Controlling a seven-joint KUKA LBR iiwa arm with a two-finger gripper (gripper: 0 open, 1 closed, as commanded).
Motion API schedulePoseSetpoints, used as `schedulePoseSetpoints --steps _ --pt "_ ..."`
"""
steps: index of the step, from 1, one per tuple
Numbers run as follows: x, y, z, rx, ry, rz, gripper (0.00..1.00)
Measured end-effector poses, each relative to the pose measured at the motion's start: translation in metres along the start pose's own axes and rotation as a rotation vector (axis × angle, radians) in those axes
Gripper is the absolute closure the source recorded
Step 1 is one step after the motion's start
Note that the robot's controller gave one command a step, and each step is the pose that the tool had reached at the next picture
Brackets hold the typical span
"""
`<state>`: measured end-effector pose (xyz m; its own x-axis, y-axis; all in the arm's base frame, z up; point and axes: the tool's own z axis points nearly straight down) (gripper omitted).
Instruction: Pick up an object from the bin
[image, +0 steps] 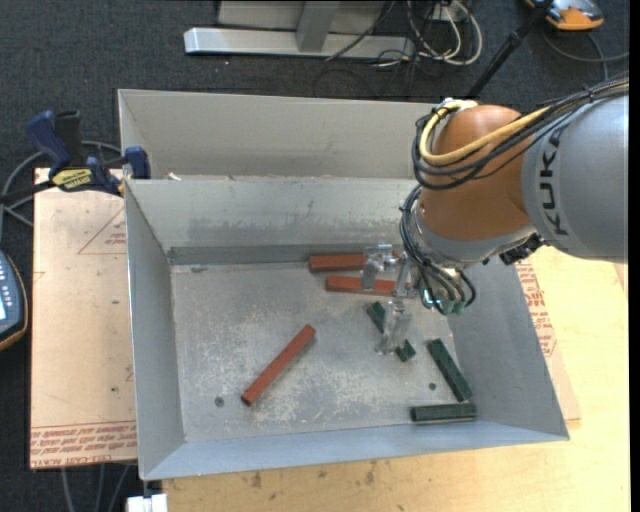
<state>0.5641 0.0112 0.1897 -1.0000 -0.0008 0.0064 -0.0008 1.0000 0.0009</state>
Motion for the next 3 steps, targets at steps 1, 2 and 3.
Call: schedulePoseSetpoints --steps 1,2,3 --pt "0.006 0.04 0.065 -0.001 0.0 -0.036 0.0" --pt "-0.005 0.085 0.123 -0.001 -0.002 -0.07 0.0" --pt "0.062 0.169 0.12 -0.002 -0.006 -0.233 0.0"
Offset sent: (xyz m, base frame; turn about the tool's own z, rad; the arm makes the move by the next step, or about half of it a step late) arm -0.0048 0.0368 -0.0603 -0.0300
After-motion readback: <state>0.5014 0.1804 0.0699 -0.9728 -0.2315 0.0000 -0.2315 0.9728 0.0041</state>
